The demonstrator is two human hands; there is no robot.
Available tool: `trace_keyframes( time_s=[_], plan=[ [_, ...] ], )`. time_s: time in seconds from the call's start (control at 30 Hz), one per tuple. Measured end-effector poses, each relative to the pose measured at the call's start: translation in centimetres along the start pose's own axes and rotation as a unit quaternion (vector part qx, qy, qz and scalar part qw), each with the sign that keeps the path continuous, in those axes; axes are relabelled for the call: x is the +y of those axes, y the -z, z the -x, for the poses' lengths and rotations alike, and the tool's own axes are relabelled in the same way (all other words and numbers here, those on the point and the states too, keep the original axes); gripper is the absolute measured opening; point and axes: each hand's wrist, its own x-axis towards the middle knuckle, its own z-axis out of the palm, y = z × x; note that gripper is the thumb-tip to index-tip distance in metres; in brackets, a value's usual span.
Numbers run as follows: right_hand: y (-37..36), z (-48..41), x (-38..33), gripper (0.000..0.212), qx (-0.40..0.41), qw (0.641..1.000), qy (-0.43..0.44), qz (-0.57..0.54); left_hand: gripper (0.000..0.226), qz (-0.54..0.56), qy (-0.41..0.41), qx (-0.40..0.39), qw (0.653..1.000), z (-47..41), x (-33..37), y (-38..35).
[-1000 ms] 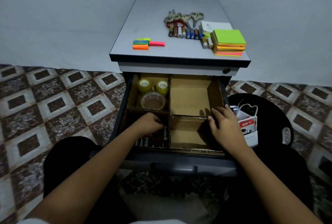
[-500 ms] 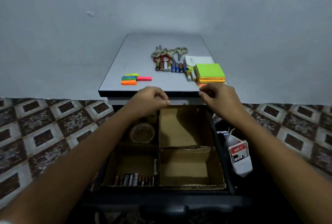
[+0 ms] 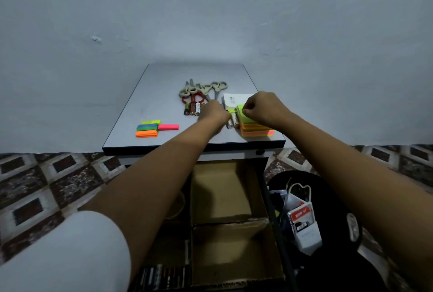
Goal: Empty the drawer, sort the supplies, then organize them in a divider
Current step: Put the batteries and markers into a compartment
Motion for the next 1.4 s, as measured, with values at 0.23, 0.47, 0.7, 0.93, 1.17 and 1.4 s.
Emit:
trace_keyframes(
  time_s=[0.23,0.47,0.7,0.93,1.17,1.4],
  plan=[
    [-0.9,-2.1,-0.3,0.022,-0.016,1.0,-0.001,0.018,0.016,0.011,0.026,-0.024,0.999,-1.0,0.0,-0.3],
    [-2.3,-2.6,-1.4,0.026,-0.049,0.988,0.014,0.148,0.022,0.1,0.043,-0.014,0.994,-0.7,-2.1,1.8],
    [-3.5,-2.5,-2.3,0.04,-0.028,0.974,0.022,0.222,0.01,0.135,0.049,-0.013,0.99,-0.5,-3.3,3.3],
    [-3.7,-2.2,-3.0,0.046,-0.017,0.978,0.015,0.205,0.01,0.153,0.052,-0.024,0.987,0.2,-3.4,3.5],
    [-4.7,-2.0,-2.9,0.044,-0.011,0.973,0.004,0.23,0.009,0.16,0.051,-0.024,0.985,0.6,-3.8,3.8],
    [-3.8,-1.4,-3.2,0.04,0.015,0.99,-0.015,0.143,0.006,0.182,0.039,-0.025,0.982,1.6,-3.8,4.9]
  ],
)
